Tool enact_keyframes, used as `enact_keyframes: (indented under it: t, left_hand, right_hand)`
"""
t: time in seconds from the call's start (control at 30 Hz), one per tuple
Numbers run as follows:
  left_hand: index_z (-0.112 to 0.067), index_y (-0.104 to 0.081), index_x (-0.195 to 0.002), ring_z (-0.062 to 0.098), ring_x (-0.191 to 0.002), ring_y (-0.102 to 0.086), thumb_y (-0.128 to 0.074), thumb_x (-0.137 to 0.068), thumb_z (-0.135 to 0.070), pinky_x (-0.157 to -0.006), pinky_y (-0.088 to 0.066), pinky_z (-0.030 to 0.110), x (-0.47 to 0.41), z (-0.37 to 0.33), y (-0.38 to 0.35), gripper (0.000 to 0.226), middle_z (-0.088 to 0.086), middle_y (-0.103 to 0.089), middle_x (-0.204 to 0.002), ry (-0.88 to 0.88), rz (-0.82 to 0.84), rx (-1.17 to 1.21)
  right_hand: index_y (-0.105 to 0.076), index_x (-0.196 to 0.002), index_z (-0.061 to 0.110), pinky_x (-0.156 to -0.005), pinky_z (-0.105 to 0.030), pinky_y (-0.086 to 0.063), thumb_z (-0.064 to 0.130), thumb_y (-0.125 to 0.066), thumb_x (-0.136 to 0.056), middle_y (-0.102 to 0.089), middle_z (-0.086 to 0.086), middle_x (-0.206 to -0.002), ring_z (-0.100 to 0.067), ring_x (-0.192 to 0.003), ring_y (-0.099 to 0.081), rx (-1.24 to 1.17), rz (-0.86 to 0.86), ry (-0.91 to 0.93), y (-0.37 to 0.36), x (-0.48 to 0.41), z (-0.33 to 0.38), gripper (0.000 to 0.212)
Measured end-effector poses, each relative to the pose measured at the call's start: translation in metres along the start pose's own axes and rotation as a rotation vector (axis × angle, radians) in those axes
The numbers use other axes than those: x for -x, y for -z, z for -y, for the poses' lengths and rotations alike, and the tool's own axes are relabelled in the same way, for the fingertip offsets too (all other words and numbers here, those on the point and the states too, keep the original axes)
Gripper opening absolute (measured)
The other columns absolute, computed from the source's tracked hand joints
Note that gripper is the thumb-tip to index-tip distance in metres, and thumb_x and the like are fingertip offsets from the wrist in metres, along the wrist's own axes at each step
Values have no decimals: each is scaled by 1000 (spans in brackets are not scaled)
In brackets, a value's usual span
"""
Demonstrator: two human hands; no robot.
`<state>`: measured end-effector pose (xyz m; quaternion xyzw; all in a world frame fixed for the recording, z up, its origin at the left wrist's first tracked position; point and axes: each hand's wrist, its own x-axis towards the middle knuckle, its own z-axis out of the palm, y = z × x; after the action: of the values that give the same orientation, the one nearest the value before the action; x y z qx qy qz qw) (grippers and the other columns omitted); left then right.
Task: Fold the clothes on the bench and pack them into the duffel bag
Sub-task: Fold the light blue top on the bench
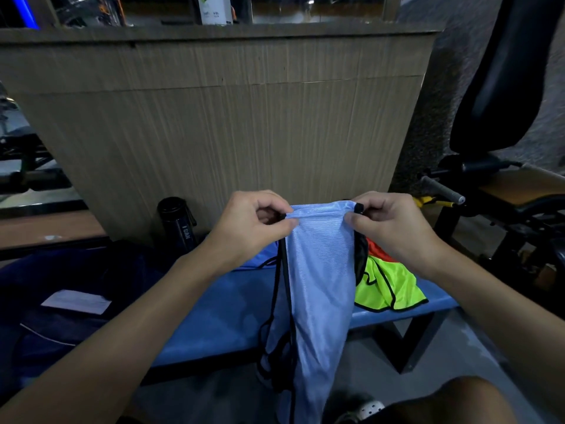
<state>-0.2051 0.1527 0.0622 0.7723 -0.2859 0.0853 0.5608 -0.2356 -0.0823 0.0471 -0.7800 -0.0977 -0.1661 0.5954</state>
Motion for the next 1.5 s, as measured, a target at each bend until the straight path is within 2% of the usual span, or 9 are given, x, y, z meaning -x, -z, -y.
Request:
enact_keyframes:
  t: [0.23,0.37,0.53,0.6,0.7,0.83,1.2,1.37,1.5]
  left_hand:
    - [-16,-71,-76,4,-70,-64,-78,-79,4,-72,-53,18,-2,-4,-4,22,-14,-70,-74,18,-17,79]
    - [-13,-71,-77,9,-74,-66,-78,-79,4,-76,-55,23,-4,-5,-3,18,-11,-71,-77,47,-20,108]
    - [-9,-72,-79,9,-78,-70,-77,-78,5,-77,-55,20,-6,-7,-3,15,-8,-73,-81,60,-9,146]
    - [-10,-73,-80,9,-78,-70,-77,-79,5,-77,-55,20,-6,-8,-4,15,-7,-74,-81,64,-13,160]
    - [-9,-73,-80,10,-77,-69,-77,-80,4,-78,-57,22,-6,-11,-4,13,-7,-74,-79,72,-24,154]
    - [-8,-71,-80,8,-73,-69,-74,-80,8,-75,-57,20,-6,-14,0,17,-6,-74,-76,95,-30,191]
    - [-6,-69,-80,13,-76,-66,-78,-76,5,-79,-56,23,-7,-11,8,15,3,-71,-77,127,-55,240]
    - [-7,-65,-84,11,-71,-64,-74,-80,3,-74,-56,21,-6,-10,7,14,0,-69,-75,126,-25,267]
    - [-12,-64,-102,13,-76,-68,-73,-81,8,-76,-57,24,-6,-11,6,30,-2,-72,-81,119,-24,287]
  right_hand:
    - [-64,-93,13,-75,-29,-53,-6,-63,-89,-65,-7,-90,-10,-79,-62,28,98,131,4,7,7,19]
    - [-69,-97,1,-87,-43,-54,9,-64,-91,-70,-13,-101,-15,-91,-67,38,111,99,5,8,1,11]
    - [-71,-85,-6,-95,-41,-50,-8,-56,-90,-69,-4,-114,-23,-108,-65,104,250,31,5,11,0,16]
    - [-70,-86,-8,-93,-51,-47,4,-57,-90,-67,-16,-109,-36,-106,-62,141,262,33,3,11,0,18]
    - [-63,-83,-12,-86,-57,-44,35,-51,-89,-59,-29,-100,-45,-94,-59,157,255,44,-2,12,2,49]
    - [-55,-80,-11,-65,-49,-42,52,-45,-88,-50,-19,-72,-18,-68,-45,232,196,110,-5,11,2,65]
    - [-70,-87,9,-77,-40,-49,11,-70,-82,-69,-22,-85,-20,-78,-61,-93,32,137,-4,7,9,6]
    - [-60,-105,26,-73,-34,-47,-1,-68,-86,-53,-8,-78,-20,-73,-52,-26,65,122,2,1,10,34]
    - [-69,-85,19,-77,-42,-52,0,-63,-91,-71,-7,-79,-14,-76,-64,40,73,102,4,1,14,20]
